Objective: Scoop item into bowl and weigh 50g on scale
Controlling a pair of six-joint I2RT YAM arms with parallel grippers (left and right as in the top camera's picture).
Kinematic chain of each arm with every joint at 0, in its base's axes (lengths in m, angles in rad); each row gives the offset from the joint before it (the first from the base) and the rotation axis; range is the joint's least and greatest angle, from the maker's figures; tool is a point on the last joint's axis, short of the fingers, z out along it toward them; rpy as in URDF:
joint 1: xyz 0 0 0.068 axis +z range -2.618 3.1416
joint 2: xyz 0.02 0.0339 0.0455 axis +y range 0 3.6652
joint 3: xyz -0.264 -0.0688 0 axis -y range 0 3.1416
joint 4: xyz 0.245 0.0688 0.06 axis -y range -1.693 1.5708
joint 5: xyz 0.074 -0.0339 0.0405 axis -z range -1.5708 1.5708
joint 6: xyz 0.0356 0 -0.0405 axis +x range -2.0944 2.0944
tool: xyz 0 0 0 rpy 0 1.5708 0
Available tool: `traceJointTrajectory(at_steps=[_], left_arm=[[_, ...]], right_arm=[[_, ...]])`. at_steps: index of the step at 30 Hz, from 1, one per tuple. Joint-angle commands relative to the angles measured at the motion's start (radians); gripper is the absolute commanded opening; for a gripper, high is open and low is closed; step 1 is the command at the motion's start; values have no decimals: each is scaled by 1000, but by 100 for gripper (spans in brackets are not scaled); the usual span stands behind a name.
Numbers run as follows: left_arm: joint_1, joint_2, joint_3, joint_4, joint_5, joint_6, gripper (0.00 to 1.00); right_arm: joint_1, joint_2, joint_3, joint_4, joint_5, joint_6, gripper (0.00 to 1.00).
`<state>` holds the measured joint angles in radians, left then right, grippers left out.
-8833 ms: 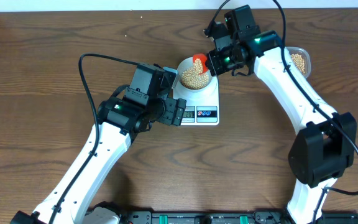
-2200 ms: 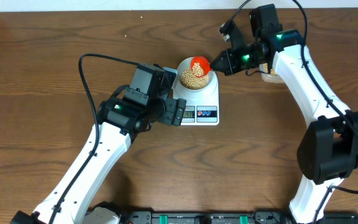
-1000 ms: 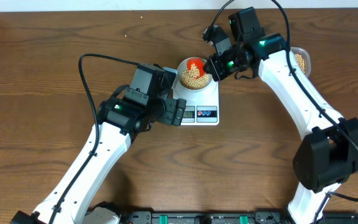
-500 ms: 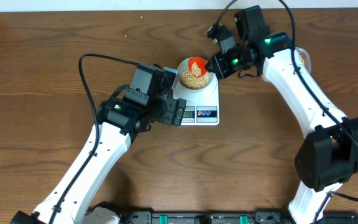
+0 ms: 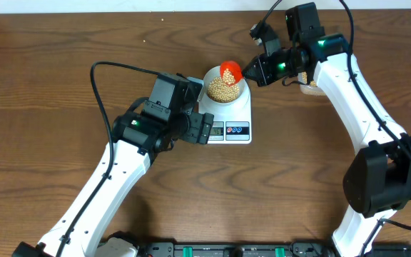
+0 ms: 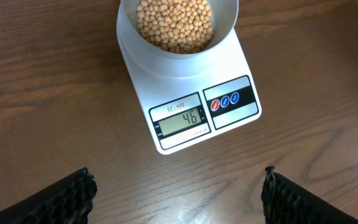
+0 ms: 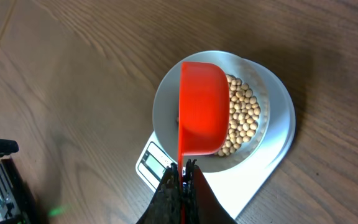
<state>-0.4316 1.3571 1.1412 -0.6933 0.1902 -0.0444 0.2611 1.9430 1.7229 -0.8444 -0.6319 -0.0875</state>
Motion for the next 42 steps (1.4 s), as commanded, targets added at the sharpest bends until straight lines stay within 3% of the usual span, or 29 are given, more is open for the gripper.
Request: traceJointTrajectory(at_steps=[1,42], left_arm=[[5,-20,-6,-2,8,10,88],[5,-20,-6,-2,8,10,88]], right_arm=[[2,-29,10,-1,-25,0,1],[42,-29,10,-12,92,-94,1]])
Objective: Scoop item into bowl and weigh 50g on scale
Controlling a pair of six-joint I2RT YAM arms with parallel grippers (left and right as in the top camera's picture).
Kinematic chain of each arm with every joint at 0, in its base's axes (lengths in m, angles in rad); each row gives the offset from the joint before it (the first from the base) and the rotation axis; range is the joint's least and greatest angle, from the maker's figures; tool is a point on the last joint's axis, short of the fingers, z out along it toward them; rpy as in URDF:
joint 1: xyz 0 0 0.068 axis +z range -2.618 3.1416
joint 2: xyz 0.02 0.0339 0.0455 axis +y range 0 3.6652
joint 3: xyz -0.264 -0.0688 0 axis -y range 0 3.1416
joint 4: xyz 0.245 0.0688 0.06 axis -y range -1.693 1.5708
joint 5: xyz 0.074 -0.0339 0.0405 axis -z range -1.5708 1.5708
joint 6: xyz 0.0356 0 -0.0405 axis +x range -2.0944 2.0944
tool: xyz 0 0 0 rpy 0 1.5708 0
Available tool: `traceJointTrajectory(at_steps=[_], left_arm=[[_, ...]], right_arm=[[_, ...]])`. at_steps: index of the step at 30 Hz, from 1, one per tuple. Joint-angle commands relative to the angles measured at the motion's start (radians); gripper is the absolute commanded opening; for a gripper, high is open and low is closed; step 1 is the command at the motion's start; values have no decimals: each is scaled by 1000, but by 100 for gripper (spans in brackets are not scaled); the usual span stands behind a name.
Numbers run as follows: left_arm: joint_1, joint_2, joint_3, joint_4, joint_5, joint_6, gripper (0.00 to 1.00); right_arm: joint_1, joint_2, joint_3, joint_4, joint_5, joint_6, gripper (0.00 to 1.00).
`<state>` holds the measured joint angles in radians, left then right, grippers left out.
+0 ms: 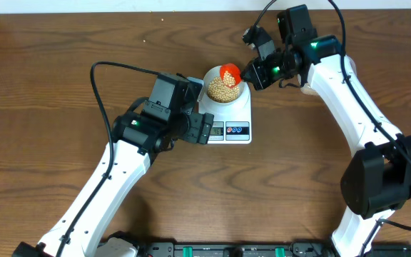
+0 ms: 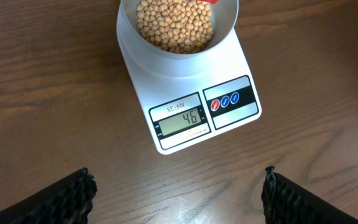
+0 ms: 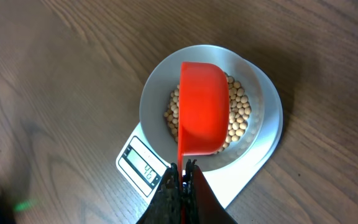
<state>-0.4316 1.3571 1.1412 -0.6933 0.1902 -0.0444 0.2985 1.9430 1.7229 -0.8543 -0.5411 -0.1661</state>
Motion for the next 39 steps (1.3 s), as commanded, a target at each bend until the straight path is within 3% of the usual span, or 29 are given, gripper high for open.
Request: traceJointTrajectory(at_steps=[1,39], left_arm=[[5,-20,-6,-2,8,10,88],[5,-20,-6,-3,8,10,88]], right_arm=[[4,-29,10,-2,0,-15,1],[4,-29,10,-2,12,-91,1]])
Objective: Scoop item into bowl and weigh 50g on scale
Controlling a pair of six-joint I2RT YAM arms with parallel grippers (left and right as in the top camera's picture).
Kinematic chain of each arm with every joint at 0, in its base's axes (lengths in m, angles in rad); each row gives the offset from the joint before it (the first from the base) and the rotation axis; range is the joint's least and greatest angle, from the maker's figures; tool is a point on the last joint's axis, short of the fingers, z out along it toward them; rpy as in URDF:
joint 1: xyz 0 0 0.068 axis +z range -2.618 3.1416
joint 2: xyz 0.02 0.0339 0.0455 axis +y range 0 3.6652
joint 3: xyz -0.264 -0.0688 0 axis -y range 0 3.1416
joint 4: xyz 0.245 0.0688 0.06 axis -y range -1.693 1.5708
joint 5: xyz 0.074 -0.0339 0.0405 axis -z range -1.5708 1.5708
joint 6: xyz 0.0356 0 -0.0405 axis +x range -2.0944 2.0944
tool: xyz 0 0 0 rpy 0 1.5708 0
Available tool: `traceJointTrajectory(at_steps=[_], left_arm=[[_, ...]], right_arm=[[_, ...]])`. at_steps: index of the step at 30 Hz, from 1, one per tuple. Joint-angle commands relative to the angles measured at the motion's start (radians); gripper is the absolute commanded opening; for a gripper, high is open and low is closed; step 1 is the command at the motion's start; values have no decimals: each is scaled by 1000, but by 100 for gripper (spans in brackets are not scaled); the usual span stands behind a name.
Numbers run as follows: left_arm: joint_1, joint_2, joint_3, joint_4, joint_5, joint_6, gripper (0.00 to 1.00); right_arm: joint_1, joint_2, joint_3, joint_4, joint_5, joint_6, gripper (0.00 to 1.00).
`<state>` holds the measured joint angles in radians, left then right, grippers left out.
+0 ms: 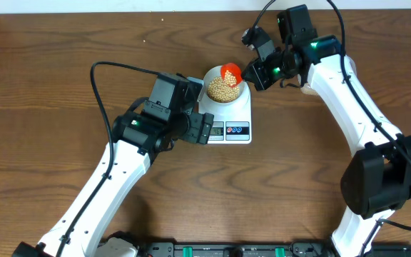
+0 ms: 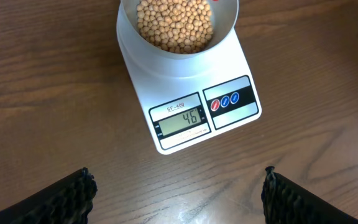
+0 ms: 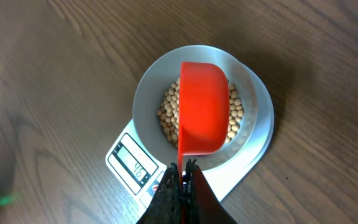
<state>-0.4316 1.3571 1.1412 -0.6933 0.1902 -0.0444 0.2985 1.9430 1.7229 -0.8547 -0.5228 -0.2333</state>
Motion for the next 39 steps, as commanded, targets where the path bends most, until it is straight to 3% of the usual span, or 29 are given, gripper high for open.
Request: traceJointTrajectory(at_steps=[1,39], left_arm=[[5,-20,-6,-2,8,10,88],[5,-20,-6,-3,8,10,88]], right_arm=[[4,-29,10,-2,-6,-27,1],[5,-29,10,-7,-6,-141,1]])
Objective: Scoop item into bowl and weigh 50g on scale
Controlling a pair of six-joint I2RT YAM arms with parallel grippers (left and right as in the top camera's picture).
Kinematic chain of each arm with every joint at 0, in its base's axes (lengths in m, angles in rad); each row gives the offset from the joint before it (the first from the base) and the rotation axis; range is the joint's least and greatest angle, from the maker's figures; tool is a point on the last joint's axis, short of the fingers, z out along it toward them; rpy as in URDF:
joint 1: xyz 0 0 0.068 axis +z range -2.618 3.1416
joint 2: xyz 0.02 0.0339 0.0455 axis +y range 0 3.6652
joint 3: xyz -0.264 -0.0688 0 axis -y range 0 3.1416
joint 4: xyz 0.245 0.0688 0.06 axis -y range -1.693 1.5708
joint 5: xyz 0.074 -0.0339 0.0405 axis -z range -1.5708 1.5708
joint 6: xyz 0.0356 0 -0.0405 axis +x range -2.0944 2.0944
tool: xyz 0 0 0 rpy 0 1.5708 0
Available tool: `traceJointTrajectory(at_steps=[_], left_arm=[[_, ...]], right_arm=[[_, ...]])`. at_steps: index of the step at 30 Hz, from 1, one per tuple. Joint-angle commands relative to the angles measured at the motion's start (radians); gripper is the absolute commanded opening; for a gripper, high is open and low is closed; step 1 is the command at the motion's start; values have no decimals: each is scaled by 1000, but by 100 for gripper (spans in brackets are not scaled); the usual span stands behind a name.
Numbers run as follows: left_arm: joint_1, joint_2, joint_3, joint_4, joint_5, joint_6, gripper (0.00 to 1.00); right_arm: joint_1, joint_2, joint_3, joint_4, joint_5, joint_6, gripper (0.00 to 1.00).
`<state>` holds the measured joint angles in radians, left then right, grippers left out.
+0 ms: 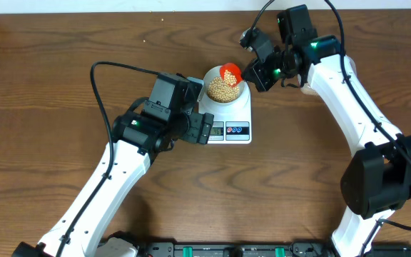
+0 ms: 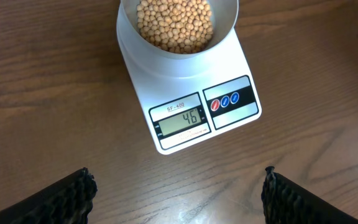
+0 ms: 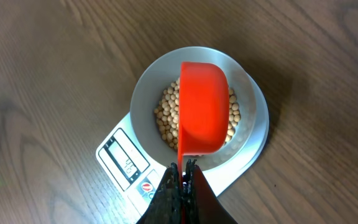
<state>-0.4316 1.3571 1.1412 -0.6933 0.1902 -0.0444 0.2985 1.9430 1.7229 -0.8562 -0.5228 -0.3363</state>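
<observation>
A white bowl (image 2: 227,15) of tan beans (image 2: 175,23) sits on a white scale (image 2: 229,68) whose display (image 2: 183,118) reads 46. My right gripper (image 3: 183,169) is shut on the handle of a red scoop (image 3: 202,106), which hangs above the bowl with its underside to the wrist camera. In the overhead view the red scoop (image 1: 230,71) holds a few beans over the bowl's right rim. My left gripper (image 2: 179,186) is open, near the table in front of the scale, with nothing between its fingers.
Brown wooden table (image 1: 63,50) all around the scale. A container (image 1: 310,87) with beans is mostly hidden behind my right arm at the back right. A black rail (image 1: 227,250) runs along the front edge.
The right wrist view has shifted slightly, so the bowl and scale sit a little further left in it. The scoop stays over the bowl. The display still reads 46.
The right gripper held the red scoop over the bowl's right side with the scale at 46. At each later moment the scoop sat a little higher and more centred over the bowl. The reading stayed 46 and the left arm has not moved.
</observation>
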Motion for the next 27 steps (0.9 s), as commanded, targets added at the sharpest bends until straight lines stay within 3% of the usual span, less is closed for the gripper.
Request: traceJointTrajectory(at_steps=[1,27], left_arm=[[5,-20,-6,-2,8,10,88],[5,-20,-6,-2,8,10,88]], right_arm=[[4,-29,10,-7,-6,-39,1],[4,-29,10,-7,-5,-133,1]])
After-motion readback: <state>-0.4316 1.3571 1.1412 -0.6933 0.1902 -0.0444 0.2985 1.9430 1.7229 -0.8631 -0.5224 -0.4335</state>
